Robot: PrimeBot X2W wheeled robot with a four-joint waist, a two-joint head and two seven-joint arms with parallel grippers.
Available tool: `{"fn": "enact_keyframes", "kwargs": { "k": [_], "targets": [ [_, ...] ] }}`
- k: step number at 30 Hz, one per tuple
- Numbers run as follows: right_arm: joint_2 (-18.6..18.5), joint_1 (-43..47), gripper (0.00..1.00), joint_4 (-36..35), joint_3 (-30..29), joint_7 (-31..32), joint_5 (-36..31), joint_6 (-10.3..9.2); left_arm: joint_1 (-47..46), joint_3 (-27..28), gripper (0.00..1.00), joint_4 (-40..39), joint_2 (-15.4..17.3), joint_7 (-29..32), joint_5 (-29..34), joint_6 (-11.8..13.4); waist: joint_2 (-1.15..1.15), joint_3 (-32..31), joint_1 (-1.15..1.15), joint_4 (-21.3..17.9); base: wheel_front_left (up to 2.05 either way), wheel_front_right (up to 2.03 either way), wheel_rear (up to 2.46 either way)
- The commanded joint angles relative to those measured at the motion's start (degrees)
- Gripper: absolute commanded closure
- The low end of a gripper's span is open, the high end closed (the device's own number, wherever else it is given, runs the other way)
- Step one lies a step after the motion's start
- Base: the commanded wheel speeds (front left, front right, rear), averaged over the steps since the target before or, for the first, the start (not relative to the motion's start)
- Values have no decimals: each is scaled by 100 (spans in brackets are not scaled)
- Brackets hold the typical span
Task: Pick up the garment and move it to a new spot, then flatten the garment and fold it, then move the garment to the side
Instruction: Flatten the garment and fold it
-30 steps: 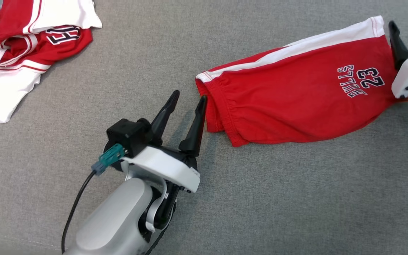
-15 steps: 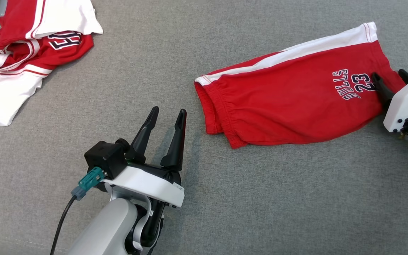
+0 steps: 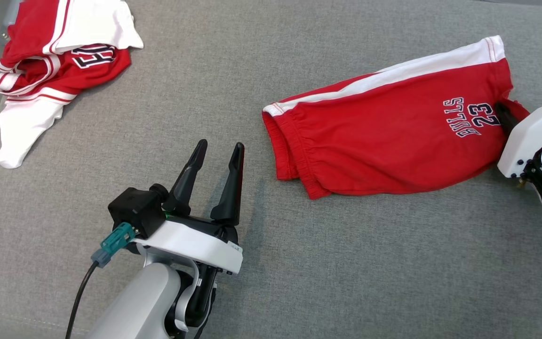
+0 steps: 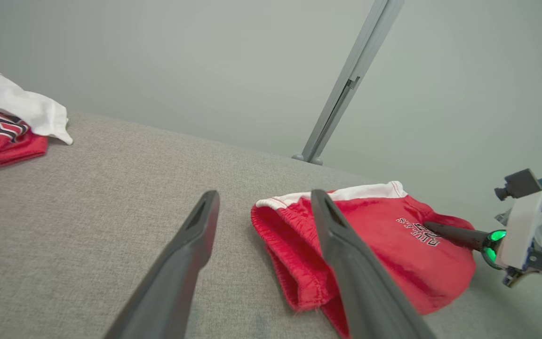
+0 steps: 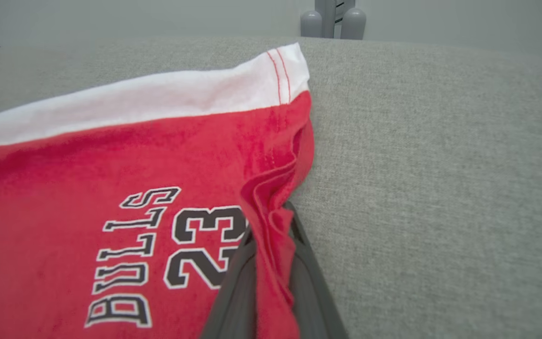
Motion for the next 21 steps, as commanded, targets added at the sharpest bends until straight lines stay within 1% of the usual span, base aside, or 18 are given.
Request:
{"fn": "enact_keyframes", "kwargs": {
  "k": [1, 7, 8, 14, 21],
  "targets": [
    [-2, 63, 100, 27, -14, -54, 43, -2, 84, 30, 0, 8, 20, -2, 56, -19, 0, -23, 0, -24, 0, 0, 0],
    [64, 380, 100, -225, -156, -575, 468, -2, 137, 75, 0, -2, 29, -2, 160, -64, 0, -225, 0, -225, 0, 0, 0],
    [29, 570, 100, -351, -167, -760, 591, -2, 195, 77, 0, -3, 47, -1, 207, -83, 0, -308, 0, -327, 0, 0, 0],
    [-30, 1208, 100, -642, -316, -1369, 972, -2, 332, 112, 0, 15, 38, -1, 175, -89, 0, -539, 0, -671, 0, 0, 0],
    [-3, 1712, 100, -767, -473, -1625, 1217, -2, 468, 140, 0, -5, 73, 12, 125, -66, 0, -700, 0, -976, 0, 0, 0]
  ]
}}
